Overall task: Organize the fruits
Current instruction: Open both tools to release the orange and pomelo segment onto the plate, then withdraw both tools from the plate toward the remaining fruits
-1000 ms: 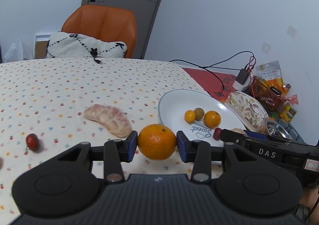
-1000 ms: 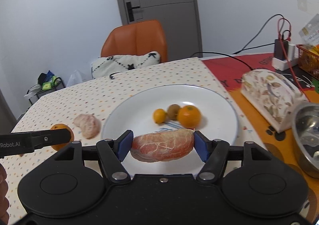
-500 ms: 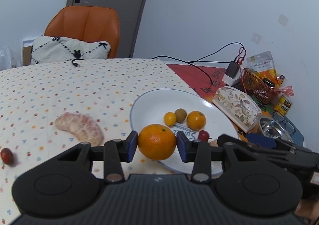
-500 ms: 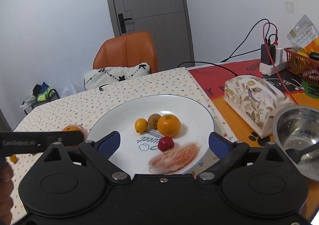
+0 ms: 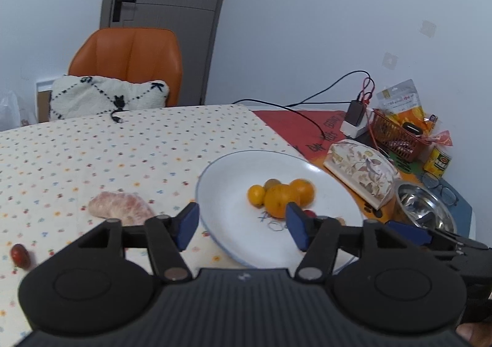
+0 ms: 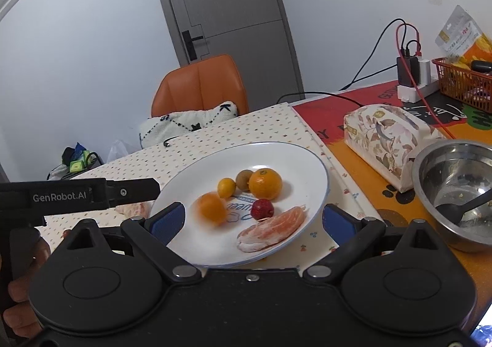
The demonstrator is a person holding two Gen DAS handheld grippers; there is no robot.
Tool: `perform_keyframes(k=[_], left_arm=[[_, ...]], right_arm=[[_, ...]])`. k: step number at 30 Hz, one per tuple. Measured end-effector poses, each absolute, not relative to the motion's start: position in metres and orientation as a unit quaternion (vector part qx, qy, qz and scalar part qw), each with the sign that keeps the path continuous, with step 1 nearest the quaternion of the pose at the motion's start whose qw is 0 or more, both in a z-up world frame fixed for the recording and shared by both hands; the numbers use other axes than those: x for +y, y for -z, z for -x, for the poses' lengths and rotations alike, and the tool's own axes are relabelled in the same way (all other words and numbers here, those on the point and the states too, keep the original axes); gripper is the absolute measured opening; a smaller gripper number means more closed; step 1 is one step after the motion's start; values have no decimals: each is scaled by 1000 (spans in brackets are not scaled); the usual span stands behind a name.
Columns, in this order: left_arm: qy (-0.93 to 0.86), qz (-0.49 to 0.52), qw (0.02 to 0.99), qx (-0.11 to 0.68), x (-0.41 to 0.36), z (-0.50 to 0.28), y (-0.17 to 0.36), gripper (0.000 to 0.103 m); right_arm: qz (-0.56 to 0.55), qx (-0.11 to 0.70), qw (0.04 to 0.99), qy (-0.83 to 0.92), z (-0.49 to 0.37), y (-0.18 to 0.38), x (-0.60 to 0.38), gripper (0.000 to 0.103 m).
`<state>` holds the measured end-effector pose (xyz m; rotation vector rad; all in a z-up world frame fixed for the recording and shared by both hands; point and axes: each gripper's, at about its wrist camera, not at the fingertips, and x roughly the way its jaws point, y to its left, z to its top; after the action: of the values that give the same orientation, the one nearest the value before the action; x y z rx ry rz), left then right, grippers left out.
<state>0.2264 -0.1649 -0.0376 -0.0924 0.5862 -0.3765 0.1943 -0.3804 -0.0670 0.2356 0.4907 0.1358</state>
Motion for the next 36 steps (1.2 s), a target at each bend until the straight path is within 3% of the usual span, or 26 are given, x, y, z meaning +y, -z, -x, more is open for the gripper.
perform_keyframes(k=[6,11,36], left_arm=[[151,48,950,269,-143,-213,35,87],[120,49,952,278,-125,-205,31,98],[52,82,961,258,-36,-141,1,101]], right_arm=[[-126,241,959,-78,-191,67,-379,98],[-127,238,959,-84,-187,65,-373,101],[-123,225,959,-123,-161,42,-335,103]])
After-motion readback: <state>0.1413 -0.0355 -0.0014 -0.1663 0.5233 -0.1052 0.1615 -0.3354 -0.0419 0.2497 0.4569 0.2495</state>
